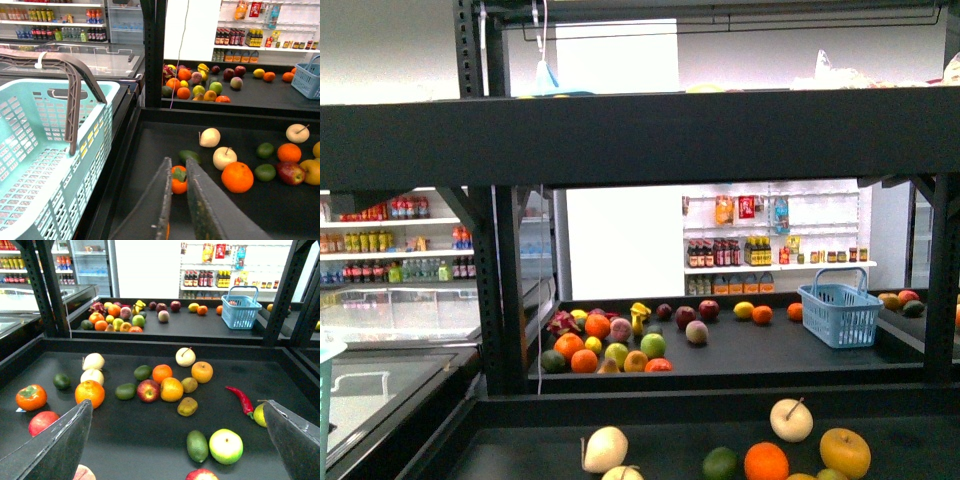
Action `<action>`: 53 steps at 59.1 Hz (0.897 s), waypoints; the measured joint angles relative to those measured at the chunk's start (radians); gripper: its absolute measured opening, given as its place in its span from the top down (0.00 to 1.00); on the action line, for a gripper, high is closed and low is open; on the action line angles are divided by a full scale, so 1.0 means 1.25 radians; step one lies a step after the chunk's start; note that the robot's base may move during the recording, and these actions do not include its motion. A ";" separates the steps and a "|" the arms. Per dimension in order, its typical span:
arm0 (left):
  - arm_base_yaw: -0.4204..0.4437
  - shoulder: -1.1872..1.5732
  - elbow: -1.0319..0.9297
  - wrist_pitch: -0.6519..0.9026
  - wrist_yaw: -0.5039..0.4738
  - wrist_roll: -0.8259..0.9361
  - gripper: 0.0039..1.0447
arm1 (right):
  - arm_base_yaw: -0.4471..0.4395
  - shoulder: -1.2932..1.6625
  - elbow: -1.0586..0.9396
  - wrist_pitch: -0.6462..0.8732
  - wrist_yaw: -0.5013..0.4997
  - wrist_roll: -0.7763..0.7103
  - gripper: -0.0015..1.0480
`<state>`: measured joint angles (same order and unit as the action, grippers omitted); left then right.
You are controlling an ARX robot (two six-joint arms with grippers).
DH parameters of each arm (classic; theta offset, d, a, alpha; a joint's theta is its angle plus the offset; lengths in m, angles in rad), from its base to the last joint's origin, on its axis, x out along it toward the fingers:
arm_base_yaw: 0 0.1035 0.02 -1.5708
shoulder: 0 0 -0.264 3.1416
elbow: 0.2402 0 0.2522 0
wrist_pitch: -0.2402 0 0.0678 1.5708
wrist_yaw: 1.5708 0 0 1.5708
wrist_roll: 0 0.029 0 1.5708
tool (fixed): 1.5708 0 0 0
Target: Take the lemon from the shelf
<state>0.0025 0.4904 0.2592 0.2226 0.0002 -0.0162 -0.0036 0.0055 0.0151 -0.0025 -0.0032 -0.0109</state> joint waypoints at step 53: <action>0.000 -0.293 -0.194 -0.098 -0.001 0.004 0.98 | 0.000 0.000 0.000 0.000 0.000 0.000 0.02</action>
<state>0.0025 0.1246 0.0162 0.1001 -0.0006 -0.0109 -0.0036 0.0055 0.0151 -0.0025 -0.0036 -0.0109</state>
